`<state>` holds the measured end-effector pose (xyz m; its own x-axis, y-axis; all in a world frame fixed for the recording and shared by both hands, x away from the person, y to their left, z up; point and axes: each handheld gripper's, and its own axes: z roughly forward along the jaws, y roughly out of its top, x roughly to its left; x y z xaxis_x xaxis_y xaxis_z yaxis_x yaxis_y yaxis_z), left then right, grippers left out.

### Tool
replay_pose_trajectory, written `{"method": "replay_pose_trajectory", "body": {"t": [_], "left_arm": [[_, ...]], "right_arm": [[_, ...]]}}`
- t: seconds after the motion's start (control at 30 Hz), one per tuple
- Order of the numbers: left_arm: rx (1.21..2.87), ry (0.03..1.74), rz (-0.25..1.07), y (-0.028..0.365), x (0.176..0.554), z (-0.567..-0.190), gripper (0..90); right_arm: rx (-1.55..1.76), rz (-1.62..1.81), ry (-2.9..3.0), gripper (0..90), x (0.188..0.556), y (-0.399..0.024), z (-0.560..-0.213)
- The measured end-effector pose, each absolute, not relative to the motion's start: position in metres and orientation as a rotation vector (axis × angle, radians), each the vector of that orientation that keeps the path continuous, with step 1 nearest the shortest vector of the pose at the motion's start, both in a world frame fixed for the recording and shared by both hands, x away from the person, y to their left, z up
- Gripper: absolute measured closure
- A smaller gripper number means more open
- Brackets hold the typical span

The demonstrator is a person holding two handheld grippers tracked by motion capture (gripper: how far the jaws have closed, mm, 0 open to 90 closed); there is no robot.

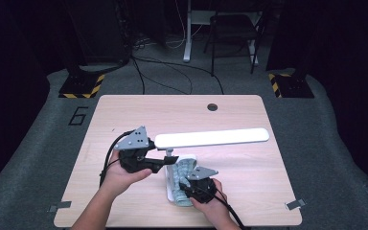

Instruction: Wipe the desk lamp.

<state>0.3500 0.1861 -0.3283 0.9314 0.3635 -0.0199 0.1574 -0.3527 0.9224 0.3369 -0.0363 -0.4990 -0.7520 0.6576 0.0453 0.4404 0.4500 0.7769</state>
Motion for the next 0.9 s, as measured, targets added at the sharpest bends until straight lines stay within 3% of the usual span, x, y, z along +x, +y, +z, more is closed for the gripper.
{"method": "replay_pose_trajectory", "body": {"t": [0.4, 0.9], "left_arm": [[1.933, 0.38, 0.228, 0.185, 0.35, -0.329, 52.5], [1.935, 0.382, 0.229, 0.187, 0.35, -0.329, 52.5]], "right_arm": [[1.003, 1.262, 2.445, 72.6, 0.34, -0.04, -0.505], [0.973, 1.526, 2.356, 73.6, 0.33, -0.047, -0.454]]}}
